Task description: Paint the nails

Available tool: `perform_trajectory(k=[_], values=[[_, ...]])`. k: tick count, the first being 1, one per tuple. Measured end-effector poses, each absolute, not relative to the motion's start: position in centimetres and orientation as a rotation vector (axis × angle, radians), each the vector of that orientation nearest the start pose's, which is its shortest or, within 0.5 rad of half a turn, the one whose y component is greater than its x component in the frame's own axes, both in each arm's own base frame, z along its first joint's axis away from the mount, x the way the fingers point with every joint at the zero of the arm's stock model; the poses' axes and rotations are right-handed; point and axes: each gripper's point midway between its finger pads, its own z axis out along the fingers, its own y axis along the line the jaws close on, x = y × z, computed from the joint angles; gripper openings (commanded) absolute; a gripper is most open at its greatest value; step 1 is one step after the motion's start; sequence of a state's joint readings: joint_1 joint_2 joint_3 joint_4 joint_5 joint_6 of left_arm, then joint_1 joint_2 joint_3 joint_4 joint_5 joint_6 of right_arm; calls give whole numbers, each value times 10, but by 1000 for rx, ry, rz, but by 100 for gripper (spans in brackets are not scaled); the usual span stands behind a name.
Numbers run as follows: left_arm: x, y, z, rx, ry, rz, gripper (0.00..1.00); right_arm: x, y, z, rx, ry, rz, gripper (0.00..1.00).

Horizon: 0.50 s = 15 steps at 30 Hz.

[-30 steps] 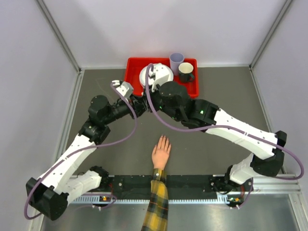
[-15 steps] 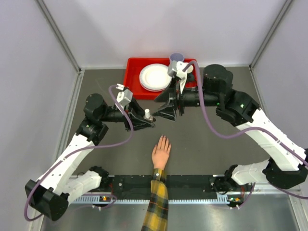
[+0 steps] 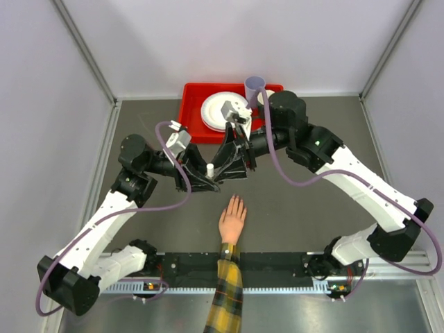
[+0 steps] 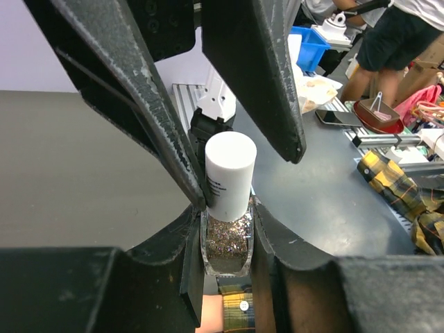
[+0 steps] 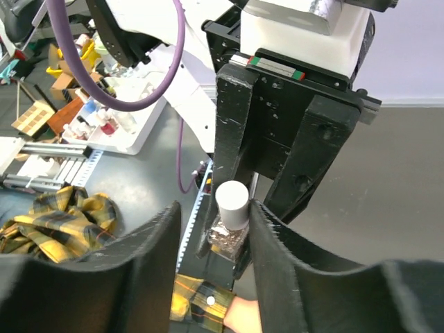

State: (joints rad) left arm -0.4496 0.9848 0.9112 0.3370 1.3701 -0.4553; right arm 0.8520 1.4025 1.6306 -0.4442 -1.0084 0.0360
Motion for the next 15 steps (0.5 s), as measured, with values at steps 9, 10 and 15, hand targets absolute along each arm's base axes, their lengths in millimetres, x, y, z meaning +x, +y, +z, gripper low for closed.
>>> perform_trajectory(k=[9,10,15], values=[[119,-253,363,1297,1190,-1573,0,126,373,409,-1426,1328,1543,0],[120,-254,362,1294,1192,-1569,0,128,373,408,-1422,1330,1538,0],[147,-260,363,1182,1256,-1445,0,151,374,406,-1315,1389,1409,0]])
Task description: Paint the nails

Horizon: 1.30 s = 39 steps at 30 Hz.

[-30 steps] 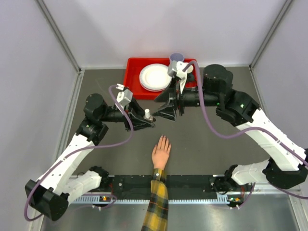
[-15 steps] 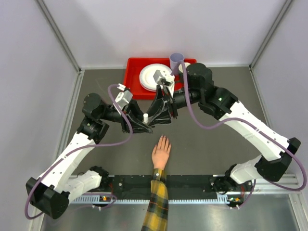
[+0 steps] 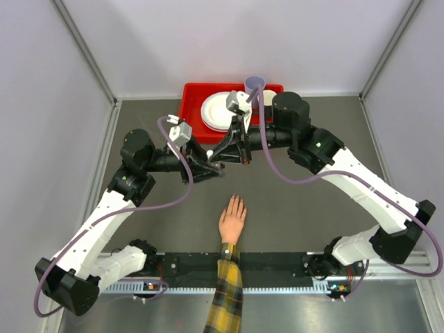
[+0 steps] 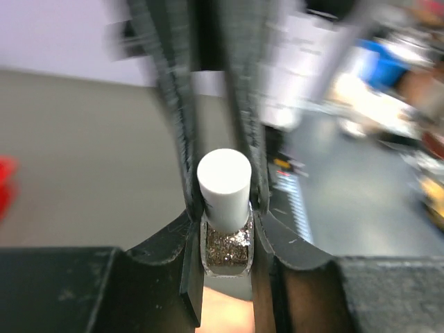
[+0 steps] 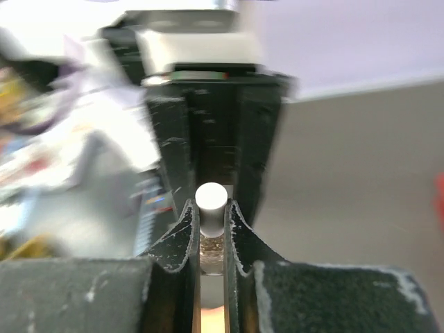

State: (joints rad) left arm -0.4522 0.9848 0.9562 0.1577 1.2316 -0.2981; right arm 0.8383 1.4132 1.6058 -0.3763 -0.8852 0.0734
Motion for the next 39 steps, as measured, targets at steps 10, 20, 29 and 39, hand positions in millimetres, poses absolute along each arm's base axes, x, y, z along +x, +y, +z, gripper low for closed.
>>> perform_trajectory(k=[10,20,29,39], values=[[241,-243,345,721,1422,-965,0,222,385,391,-784,1595,712,12],[267,-238,333,657,1471,-907,0,225,378,390,-692,1728,658,50],[201,-256,342,988,1345,-1148,0,203,344,406,-906,1691,904,55],[128,-255,359,1297,1211,-1536,0,136,344,419,-1272,1431,1316,40]])
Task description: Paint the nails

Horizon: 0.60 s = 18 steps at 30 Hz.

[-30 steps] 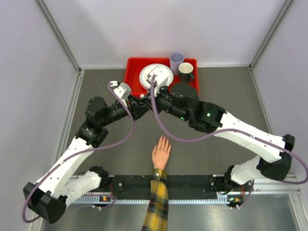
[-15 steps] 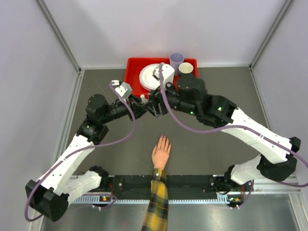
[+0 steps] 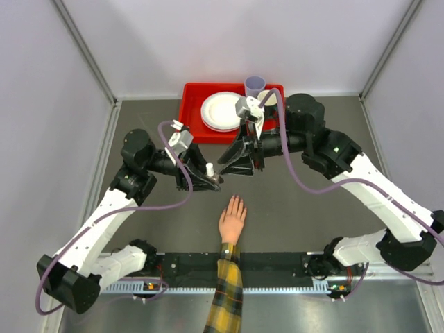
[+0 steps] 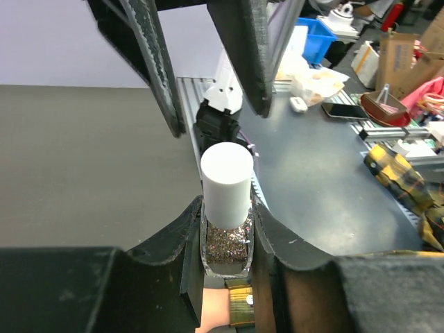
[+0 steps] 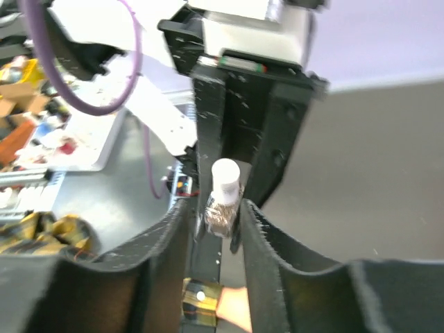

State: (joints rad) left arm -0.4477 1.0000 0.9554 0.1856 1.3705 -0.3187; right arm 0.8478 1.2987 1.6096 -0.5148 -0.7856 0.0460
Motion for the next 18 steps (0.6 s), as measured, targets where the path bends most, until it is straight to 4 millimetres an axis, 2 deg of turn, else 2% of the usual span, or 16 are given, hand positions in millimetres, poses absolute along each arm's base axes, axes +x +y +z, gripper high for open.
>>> perform_trajectory(k=[3,11,15,18], values=[[124,-254,359,1320,1209,-1563,0,129,351,421,-1319,1384,1389,46],[121,-253,358,1333,1211,-1582,0,127,366,411,-1381,1364,1497,42],[121,-253,358,1333,1211,-1582,0,127,370,410,-1388,1360,1519,36],[121,-253,358,1333,1210,-1582,0,127,371,412,-1387,1348,1530,25]])
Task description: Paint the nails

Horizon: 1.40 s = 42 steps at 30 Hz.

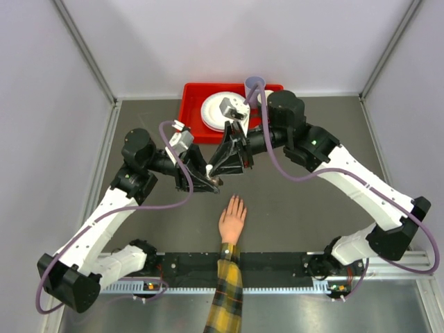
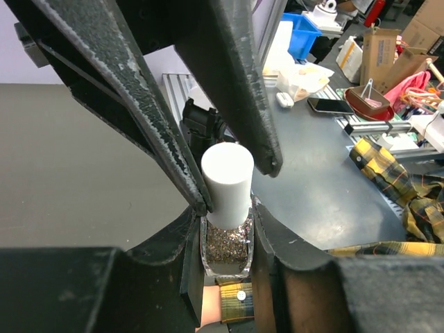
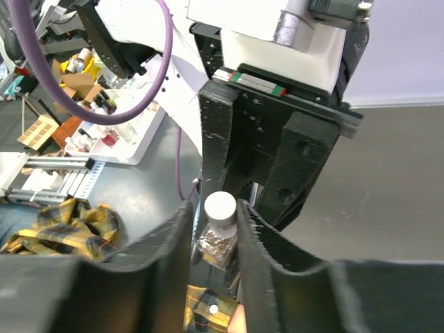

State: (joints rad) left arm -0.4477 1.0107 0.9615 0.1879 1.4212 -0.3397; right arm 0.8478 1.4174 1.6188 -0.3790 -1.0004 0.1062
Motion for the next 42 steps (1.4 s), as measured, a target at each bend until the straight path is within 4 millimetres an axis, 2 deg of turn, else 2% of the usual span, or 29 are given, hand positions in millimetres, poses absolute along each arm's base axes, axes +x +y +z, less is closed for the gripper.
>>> perform_trajectory(k=[3,4,9,11,15,18,23,25,26,27,30,33,38,40,42], values=[[122,-254,358,1330,1208,-1576,0,129,373,412,-1381,1353,1532,9],[123,-254,359,1324,1210,-1570,0,131,373,412,-1377,1354,1527,1],[140,-258,359,1248,1246,-1478,0,145,375,411,-1325,1375,1457,0],[154,-259,358,1187,1285,-1402,0,155,374,410,-1274,1397,1387,0],[191,-257,354,1019,1386,-1210,0,183,373,407,-1104,1462,1151,0],[219,-248,356,872,1441,-1055,0,203,378,408,-930,1510,910,0],[243,-235,356,720,1459,-913,0,222,392,411,-674,1586,644,0],[252,-232,355,681,1466,-886,0,231,394,410,-618,1620,588,15],[255,-232,354,673,1470,-880,0,234,394,408,-599,1633,569,20],[257,-232,353,674,1473,-881,0,235,393,408,-588,1642,564,29],[257,-234,354,692,1460,-886,0,231,389,404,-600,1669,572,45],[252,-234,353,734,1444,-911,0,226,380,408,-654,1683,640,52],[214,-248,355,924,1367,-1084,0,211,353,422,-817,1648,840,55],[194,-253,357,1006,1326,-1183,0,197,341,428,-917,1602,929,52],[172,-256,363,1084,1279,-1307,0,179,337,434,-1026,1536,1002,47]])
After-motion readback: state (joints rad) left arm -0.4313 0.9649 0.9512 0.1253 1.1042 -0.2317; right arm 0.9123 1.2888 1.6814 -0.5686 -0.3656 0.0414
